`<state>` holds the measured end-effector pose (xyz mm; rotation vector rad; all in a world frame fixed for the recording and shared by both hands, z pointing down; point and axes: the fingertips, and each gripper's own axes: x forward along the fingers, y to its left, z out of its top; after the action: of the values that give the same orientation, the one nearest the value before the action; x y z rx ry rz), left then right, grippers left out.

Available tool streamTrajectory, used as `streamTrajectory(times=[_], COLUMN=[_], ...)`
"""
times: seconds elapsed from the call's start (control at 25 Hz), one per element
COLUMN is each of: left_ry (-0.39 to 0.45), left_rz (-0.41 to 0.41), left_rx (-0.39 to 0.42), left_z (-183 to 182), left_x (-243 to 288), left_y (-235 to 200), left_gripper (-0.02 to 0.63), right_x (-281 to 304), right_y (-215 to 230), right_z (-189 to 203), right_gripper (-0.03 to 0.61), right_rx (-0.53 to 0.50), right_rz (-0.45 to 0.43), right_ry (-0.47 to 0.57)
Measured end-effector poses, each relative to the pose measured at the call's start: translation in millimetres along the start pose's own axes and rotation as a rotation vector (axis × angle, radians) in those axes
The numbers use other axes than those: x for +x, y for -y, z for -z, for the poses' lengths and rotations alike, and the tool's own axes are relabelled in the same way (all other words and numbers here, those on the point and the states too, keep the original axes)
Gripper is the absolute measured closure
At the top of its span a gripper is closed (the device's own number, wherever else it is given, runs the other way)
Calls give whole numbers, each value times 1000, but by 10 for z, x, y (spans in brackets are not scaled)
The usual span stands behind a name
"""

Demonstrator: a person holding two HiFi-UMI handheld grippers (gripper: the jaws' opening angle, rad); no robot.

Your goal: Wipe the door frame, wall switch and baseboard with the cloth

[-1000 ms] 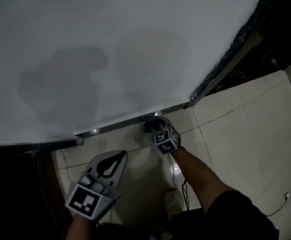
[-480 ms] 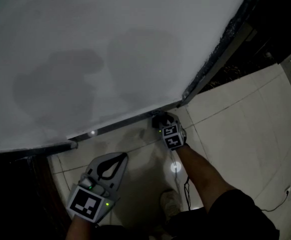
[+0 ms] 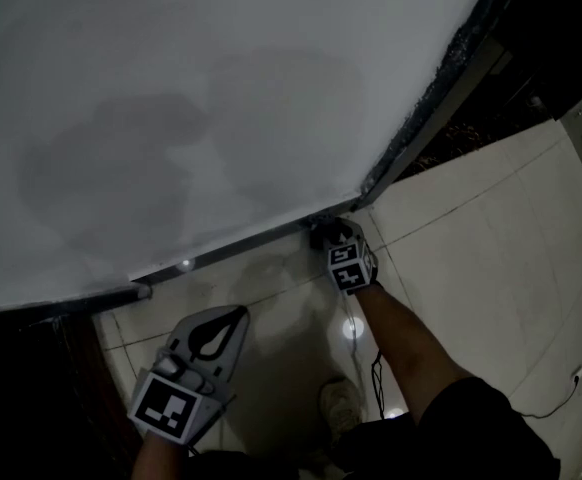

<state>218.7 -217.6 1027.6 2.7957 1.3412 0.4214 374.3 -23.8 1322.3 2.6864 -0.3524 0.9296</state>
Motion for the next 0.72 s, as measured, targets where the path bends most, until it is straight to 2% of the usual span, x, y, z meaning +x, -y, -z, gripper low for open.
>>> streamTrajectory(times=[0.28,0.48,0.6,0.72], left_ry=[1,-3,0,25], left_rz=[4,5,-4,10], left_rx=[-20,-25,-25,-18], left_z=[30,49,42,-12], left_x=[-4,-68,-132,-225], left_y=[-53,-71,-104,-92], left_gripper=[614,614,614,614], right_x=[-34,-85,-132,-153], right_y=[454,641,667,323], right_z=[152,182,163,118], right_gripper=[482,482,482,482], right_rx=[83,101,72,-61], right_rz=[105,171,212,138], right_ry=[-23,-44,-67,-41])
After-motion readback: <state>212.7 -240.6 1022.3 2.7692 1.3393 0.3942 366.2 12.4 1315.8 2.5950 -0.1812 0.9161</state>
